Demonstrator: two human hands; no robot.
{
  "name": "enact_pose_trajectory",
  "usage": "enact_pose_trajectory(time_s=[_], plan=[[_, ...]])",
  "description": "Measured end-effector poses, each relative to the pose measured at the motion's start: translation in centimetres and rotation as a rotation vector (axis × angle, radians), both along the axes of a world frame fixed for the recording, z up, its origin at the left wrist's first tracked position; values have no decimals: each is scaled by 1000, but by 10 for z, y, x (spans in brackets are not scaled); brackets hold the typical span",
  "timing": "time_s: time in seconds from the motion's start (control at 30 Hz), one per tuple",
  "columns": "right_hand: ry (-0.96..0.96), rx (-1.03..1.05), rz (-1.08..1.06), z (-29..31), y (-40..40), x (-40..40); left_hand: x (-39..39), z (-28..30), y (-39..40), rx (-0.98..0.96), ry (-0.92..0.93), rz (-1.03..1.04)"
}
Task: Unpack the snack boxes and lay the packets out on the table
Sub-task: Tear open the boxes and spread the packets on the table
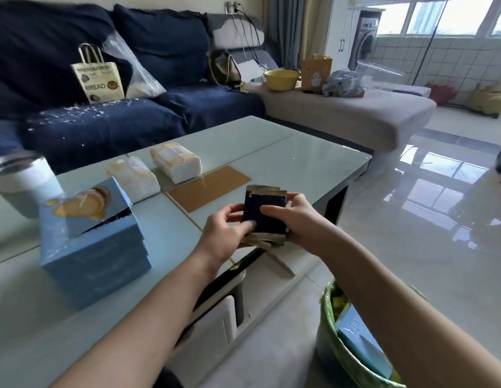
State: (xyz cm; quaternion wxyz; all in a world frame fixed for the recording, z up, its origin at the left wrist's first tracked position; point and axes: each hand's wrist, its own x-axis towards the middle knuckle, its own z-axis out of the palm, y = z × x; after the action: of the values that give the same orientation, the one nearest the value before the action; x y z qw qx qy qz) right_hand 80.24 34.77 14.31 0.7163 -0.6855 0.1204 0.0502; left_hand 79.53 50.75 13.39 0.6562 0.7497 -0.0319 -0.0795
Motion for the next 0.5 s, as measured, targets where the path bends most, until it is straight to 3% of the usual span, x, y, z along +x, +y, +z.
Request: enact_pose_trajectory(time_s=[0.23, 0.4, 0.5], plan=[[-90, -455, 164, 8, 67, 78, 43, -8, 38, -1, 70, 371], [-141, -622, 250, -7, 105, 103, 57, -12, 58, 276, 96, 538], [-173, -632, 278, -13, 115, 109, 61, -15, 65, 338, 105, 575]])
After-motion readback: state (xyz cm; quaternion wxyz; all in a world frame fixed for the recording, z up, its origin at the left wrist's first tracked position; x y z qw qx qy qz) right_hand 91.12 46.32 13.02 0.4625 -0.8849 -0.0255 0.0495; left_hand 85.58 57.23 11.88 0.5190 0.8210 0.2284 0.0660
